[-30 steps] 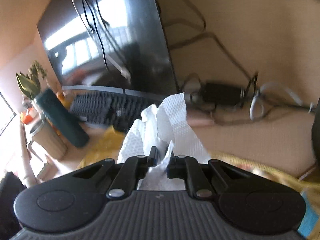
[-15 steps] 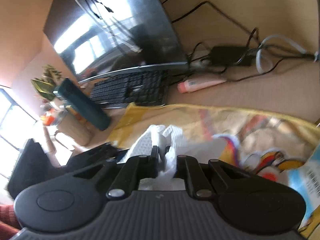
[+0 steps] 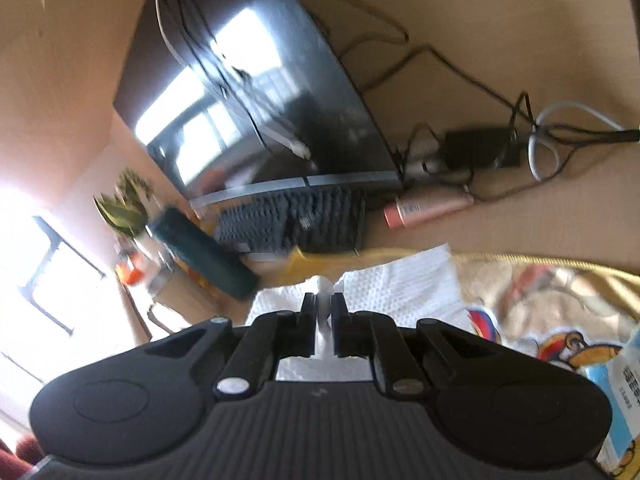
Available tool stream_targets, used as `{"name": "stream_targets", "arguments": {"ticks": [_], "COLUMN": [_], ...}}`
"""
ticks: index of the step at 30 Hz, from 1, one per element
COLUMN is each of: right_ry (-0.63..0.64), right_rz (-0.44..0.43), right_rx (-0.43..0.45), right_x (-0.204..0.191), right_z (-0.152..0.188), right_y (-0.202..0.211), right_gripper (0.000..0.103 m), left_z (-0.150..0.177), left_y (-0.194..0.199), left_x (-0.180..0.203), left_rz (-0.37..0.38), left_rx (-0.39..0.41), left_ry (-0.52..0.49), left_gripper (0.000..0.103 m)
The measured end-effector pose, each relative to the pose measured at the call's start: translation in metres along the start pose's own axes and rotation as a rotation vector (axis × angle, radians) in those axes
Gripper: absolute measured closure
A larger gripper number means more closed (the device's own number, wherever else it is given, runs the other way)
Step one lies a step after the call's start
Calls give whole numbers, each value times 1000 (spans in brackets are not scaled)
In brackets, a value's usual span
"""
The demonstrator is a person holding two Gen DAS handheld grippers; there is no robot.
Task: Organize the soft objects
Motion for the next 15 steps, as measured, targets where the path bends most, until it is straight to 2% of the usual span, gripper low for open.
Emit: {"name": "stream_targets", "arguments": {"ticks": [4,8,12,15], "right_ry": [-3,-19,-40,-116], "right_rz": [102,193,282,292], "right_rx": [-92,-113,-53,42], "right_x": [29,59,83,96], "right_z": [29,48,51,45], "right_y": [-18,-12,12,40], "right_gripper": [93,93,93,93], "left_z": [1,8,21,36], "left_y": [-1,2,7,9], "left_x": [-6,-12,-21,-34], "left_rz": [-2,7,-3,0], "left_rx": [-6,-40,-92,-134], "left_ry": [27,33,28,72], "left_gripper": [19,18,11,11]}}
Point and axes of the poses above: each gripper's, at about its wrist camera, not at the fingertips, and y roughly against the way its jaws point, x to its right, z to its underside, the point moved 9 cm from there along -y, roughly the way its jaws point, and after that the axes turned 10 degrees about -y, right-handed, at the moved point
